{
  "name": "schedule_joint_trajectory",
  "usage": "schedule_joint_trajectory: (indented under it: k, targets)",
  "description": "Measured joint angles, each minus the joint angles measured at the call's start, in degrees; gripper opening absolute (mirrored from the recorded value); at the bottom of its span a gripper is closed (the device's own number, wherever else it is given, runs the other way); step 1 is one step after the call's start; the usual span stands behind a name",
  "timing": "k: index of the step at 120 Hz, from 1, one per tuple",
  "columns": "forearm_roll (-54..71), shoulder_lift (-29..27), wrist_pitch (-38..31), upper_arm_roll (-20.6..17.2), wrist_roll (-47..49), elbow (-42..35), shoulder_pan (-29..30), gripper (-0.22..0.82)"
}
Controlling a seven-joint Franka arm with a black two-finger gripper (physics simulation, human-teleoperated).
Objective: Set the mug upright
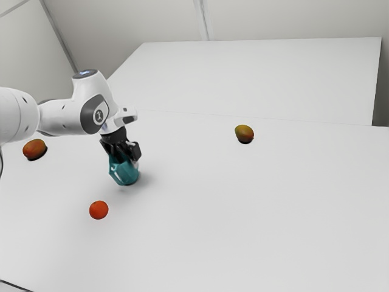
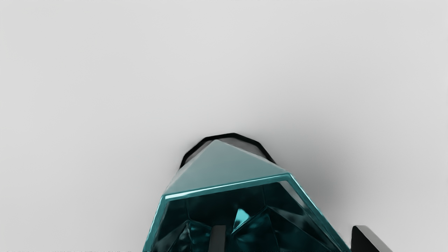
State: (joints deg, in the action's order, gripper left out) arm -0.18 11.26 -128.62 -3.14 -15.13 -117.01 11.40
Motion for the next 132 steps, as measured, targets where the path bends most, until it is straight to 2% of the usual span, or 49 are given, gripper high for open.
schedule_joint_trajectory:
  k: [20,39,47,66,89,132]
  targets:
    - [-0.1,-3.6,1.8,0.0,0.6,0.1,-0.9,0.49]
    - [-0.5,-9.9,7.5,0.0,0.9,1.4,-1.1,0.55]
    - [-0.5,-11.2,10.5,0.0,1.0,4.3,-1.1,0.56]
    - [-0.7,-11.6,19.3,0.0,1.3,14.3,-1.3,0.59]
    - [-0.9,-11.7,27.0,0.0,1.6,20.7,-1.6,0.6]
    - [-0.6,-11.8,32.9,0.0,1.6,22.3,-2.6,0.6]
